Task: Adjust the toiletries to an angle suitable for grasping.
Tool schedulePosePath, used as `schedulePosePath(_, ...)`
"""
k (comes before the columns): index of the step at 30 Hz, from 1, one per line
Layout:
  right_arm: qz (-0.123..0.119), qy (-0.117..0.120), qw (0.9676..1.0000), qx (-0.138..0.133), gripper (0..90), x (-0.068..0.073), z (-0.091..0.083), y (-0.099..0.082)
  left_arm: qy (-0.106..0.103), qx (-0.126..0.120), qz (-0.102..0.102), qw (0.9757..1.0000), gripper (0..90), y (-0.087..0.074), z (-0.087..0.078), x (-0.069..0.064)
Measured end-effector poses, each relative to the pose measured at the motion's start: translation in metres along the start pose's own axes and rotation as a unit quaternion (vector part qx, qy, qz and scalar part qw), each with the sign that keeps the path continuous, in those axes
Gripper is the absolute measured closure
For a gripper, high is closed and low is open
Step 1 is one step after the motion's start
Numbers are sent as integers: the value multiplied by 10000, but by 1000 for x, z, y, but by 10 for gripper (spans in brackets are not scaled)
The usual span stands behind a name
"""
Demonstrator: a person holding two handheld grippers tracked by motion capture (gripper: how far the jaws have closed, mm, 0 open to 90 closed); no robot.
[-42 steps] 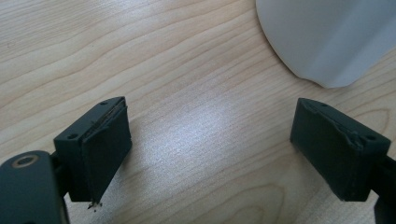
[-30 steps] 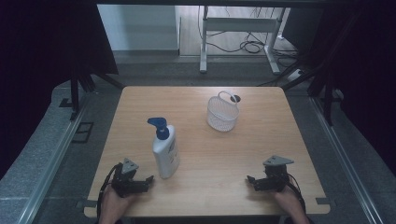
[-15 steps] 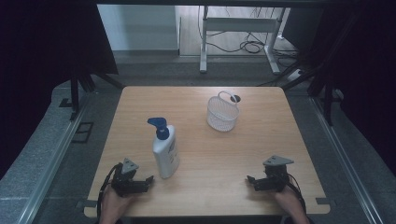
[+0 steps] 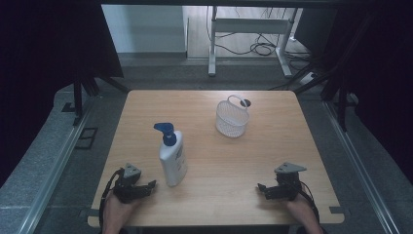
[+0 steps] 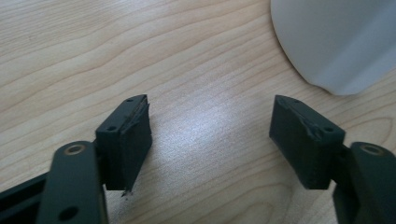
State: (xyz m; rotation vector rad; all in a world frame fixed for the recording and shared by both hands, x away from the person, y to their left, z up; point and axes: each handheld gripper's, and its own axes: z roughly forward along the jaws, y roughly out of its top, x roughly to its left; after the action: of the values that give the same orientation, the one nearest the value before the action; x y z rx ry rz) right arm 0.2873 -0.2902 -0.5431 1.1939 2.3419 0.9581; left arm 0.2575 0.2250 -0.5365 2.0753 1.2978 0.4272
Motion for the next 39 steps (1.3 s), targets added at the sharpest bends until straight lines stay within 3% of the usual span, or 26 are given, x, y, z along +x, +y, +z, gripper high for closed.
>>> schedulePosePath(6,-1,0,10000,1,0,0,0,0,-12,-169,55,9998,302,3,-6,-1)
schedulePosePath(11,-1,6,10000,0,0,0,0,0,-11,-287,132,9995,359,5,-8,-2)
schedulePosePath(21,-3,3,10000,-1,0,0,0,0,-125,-383,224,9989,541,11,-7,-4)
schedulePosePath(31,-4,3,10000,-1,0,0,0,0,-146,-546,144,9983,741,20,-5,-6)
schedulePosePath(39,-6,4,10000,-1,0,0,0,0,-276,-644,225,9973,892,28,-2,-15)
